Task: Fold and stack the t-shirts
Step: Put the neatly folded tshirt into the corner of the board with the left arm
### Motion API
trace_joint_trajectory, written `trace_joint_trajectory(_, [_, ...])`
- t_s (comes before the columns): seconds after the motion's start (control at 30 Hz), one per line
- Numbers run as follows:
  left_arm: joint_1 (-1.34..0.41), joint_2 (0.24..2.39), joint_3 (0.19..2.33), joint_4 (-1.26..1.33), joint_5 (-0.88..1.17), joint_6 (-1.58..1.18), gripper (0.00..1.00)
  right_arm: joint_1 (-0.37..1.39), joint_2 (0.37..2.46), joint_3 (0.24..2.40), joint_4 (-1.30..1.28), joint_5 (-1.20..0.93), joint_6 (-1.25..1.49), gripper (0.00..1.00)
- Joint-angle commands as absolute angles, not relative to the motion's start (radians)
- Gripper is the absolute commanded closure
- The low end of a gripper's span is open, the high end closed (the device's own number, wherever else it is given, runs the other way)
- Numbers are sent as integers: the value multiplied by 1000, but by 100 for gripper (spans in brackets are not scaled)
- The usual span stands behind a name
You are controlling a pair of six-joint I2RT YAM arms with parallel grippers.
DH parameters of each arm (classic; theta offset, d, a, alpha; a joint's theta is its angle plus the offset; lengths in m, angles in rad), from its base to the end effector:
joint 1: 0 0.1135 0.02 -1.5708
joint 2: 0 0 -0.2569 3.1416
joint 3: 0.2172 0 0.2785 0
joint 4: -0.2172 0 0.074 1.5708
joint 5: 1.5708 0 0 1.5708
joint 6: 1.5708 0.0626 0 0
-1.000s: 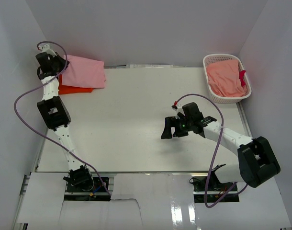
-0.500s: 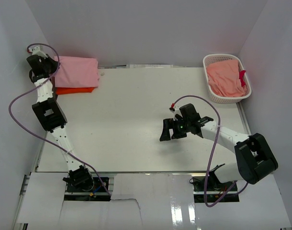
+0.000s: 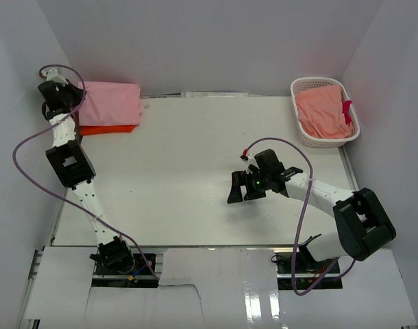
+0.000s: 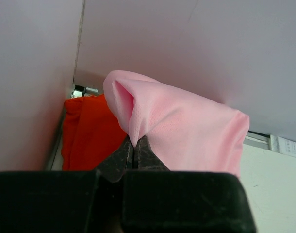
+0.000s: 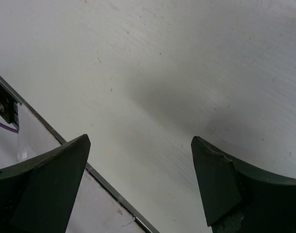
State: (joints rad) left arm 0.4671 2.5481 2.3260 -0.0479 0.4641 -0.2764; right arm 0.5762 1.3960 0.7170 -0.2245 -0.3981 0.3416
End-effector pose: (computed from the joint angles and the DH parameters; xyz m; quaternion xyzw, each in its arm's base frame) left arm 0.5811 0.2617 0.2211 -0.1516 0.7722 -0.1261 0.6040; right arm 0.2435 0.1872 0.1389 -0.1727 0.9123 0.3097 0.2051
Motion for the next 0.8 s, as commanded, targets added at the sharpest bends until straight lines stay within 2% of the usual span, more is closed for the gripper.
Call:
trace_joint_trajectory(0.0, [483,2554,2361,-35,471,-272,100,584,1405,739,-193,-399,354,9])
trace_joint_trajectory(0.7, [483,2698,2411,-43,434,-264,100,604,1443,753,-181,-403,368,9])
trace_joint_trajectory(0.77, [483,2709,2419,-38,436,-271,84,606,1447,750,-178,-403,370,9])
